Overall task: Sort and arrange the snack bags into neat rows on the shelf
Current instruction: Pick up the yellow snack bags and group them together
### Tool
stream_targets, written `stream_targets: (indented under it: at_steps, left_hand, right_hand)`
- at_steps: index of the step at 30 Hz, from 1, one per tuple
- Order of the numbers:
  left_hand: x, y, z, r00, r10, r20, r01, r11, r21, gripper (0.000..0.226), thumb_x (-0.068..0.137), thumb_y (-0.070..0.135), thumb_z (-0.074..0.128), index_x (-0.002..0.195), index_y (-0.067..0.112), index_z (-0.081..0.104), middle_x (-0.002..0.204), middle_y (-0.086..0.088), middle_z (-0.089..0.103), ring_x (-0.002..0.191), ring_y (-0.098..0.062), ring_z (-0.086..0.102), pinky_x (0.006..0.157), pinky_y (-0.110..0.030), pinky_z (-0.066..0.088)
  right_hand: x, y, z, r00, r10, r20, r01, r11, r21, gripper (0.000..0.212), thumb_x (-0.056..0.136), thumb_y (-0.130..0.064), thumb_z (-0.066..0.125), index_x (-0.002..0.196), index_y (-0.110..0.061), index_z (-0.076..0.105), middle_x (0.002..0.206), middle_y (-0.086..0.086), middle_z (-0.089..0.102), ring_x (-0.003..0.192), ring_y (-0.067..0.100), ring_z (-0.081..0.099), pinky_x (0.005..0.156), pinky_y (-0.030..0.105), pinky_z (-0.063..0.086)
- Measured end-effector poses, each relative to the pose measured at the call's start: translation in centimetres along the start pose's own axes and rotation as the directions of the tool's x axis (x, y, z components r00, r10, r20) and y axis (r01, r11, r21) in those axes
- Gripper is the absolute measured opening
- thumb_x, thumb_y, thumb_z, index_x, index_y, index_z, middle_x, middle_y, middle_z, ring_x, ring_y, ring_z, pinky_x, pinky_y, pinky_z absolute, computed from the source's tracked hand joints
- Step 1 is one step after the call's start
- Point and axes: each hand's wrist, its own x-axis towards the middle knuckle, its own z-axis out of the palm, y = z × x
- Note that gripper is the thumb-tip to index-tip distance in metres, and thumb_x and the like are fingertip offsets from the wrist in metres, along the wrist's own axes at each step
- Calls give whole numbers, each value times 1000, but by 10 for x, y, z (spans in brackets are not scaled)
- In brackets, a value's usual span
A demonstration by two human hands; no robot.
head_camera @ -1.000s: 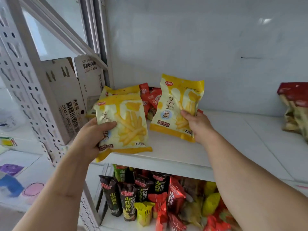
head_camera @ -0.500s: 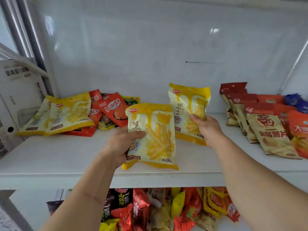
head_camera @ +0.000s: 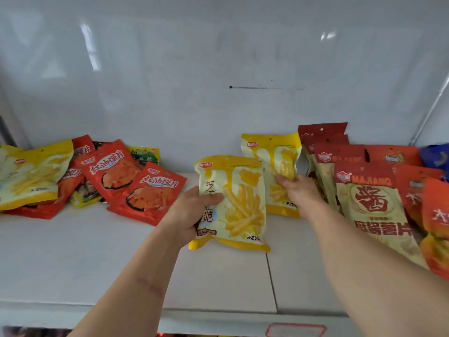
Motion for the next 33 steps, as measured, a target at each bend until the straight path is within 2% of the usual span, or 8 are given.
stream_targets:
  at_steps: [5,12,15,18,20,25,28,33]
  left_hand:
    - [24,-6,11,999,-25,-33,26,999,23,34,91,1,63,124,1,63,113,-24,72,101,-44,71,85,-58,58]
    - [42,-11,17,998,-44,-50,46,998,38,30,91,2,64,121,-1,63,112,-25,72,101,-44,70,90,-61,54]
    - [45,-12,18,996,-51,-66,54,998,45,30,91,3,65,121,0,63,111,-24,73,101,-44,71,92,-63,53]
    - [49,-12,20,996,-39,-75,43,997,57,29,92,5,66,120,1,63,109,-22,74,99,-43,72,91,-62,54]
    - [51,-13,25,996,-36,-82,41,997,62,25,92,5,66,117,2,64,105,-21,75,96,-41,73,88,-59,56]
    - [61,-20,44,997,-29,-75,33,997,65,18,93,6,66,111,4,67,100,-18,77,92,-38,74,87,-57,57]
    - [70,-27,55,986,22,-167,7,985,171,18,87,18,70,105,13,69,97,-11,77,90,-35,74,85,-55,59]
    - [79,-40,74,951,149,-271,0,876,482,41,66,51,65,98,25,65,96,-1,72,98,-30,66,87,-48,56]
  right_hand:
    - [27,13,2,999,24,32,-23,999,-24,36,87,-36,74,113,-12,68,105,6,72,90,22,69,80,32,53]
    - [46,14,14,999,39,-6,-40,988,-149,42,89,-40,71,117,-9,64,100,3,63,89,23,58,78,30,44]
    - [52,13,17,999,45,-16,-47,976,-211,52,87,-49,70,119,-8,62,116,9,67,102,29,61,78,32,43]
    - [49,6,17,996,63,-57,-76,964,-255,63,92,-54,59,129,-3,56,130,15,60,119,33,54,80,32,40]
    - [44,0,17,994,63,-92,-86,958,-274,67,97,-56,47,136,-2,51,138,17,54,128,35,48,91,37,43]
    - [20,-12,14,992,32,-124,-66,957,-283,59,105,-47,30,126,1,57,132,20,57,122,36,53,98,41,43]
    - [2,-11,11,997,-31,-70,3,929,-370,59,106,-44,28,118,3,61,128,23,59,121,35,54,97,37,41]
    - [-16,11,-1,998,44,-55,-65,871,-486,67,102,-56,29,141,-3,42,142,17,49,130,34,48,95,37,40]
